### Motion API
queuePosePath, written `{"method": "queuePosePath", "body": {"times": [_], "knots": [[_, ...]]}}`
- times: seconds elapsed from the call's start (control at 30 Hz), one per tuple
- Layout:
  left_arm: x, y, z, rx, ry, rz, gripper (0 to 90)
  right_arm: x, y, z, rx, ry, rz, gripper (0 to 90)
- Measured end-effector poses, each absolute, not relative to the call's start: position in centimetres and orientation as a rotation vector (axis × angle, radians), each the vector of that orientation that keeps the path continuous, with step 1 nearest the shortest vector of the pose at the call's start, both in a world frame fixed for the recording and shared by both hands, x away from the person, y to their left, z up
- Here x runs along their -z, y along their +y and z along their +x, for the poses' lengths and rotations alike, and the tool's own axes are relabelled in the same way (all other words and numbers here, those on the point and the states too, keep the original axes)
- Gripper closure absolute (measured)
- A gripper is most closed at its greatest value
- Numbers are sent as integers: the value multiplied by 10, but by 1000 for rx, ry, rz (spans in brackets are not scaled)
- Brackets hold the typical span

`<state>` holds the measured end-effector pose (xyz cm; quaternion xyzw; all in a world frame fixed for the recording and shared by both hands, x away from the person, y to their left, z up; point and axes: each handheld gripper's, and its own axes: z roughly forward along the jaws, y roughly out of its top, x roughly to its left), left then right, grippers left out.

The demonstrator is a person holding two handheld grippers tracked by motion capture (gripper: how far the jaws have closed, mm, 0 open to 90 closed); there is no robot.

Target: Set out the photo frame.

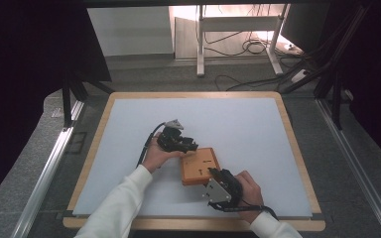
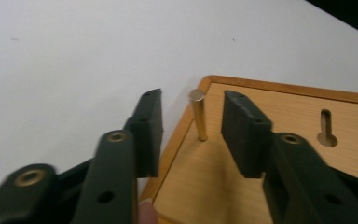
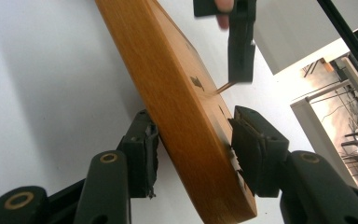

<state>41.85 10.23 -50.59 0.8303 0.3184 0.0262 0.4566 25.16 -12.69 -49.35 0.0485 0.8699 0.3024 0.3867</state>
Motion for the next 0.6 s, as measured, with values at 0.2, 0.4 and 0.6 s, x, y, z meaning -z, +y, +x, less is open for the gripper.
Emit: {"method": "queuePosePath", "body": {"times": [0.2, 0.4, 0.6], "knots": [[498, 123, 399, -206, 806, 2039, 449, 490, -129, 253, -777, 2223, 133, 531], [494, 140, 378, -262, 794, 2060, 386, 489, -130, 254, -774, 2223, 127, 537], [498, 154, 359, -262, 802, 2080, 343, 488, -131, 255, -784, 2226, 130, 537]]}}
